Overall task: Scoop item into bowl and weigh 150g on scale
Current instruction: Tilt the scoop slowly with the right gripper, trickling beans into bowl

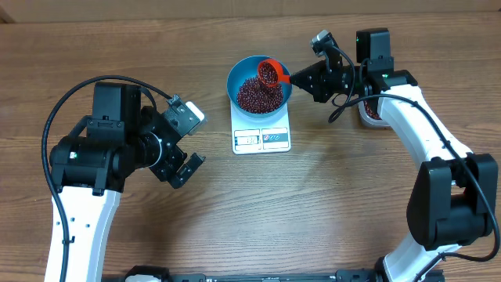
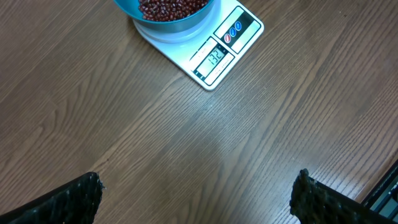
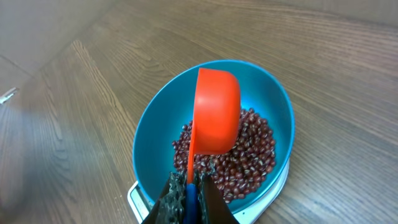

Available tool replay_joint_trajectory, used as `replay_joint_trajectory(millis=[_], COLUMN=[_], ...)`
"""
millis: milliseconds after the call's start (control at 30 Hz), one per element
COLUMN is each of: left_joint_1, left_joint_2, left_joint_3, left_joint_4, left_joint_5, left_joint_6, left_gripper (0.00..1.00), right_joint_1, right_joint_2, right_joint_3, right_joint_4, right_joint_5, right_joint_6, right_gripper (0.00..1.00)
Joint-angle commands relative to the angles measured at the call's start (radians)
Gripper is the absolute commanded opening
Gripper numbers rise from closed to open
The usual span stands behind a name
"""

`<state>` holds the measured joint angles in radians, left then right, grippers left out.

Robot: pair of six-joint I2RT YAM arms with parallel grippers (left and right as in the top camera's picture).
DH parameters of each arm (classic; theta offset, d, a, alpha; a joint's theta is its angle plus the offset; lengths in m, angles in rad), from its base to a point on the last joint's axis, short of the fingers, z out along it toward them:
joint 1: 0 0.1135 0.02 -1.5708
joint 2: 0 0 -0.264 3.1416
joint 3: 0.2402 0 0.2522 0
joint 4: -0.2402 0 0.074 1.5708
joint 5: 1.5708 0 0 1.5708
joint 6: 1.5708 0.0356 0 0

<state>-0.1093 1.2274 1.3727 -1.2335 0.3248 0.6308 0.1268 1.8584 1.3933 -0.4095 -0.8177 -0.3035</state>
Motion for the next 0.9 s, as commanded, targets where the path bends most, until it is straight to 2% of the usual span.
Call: replay_joint_trajectory(millis=[0, 767, 867], left_joint_1=[-0.002, -0.002, -0.002], left_joint_2=[0.002, 0.002, 0.002], left_joint_3=[-0.005, -0.005, -0.005], left_joint_4=[0.001, 0.0, 0.001], left_joint_5=[0.0, 0.0, 0.001], left_joint_6=[-0.01, -0.01, -0.01], left_gripper=[0.99, 0.99, 0.99], right_joint_1=[0.002, 0.032, 0.032], right_joint_2=[0.004, 0.004, 0.004], right_joint_3=[0.014, 0.014, 0.014], right_joint_4=[0.014, 0.024, 0.038], right_joint_5=[0.006, 0.055, 0.037], right_joint_6=[-0.016, -0.092, -0.067], right_gripper=[0.04, 0.04, 0.04])
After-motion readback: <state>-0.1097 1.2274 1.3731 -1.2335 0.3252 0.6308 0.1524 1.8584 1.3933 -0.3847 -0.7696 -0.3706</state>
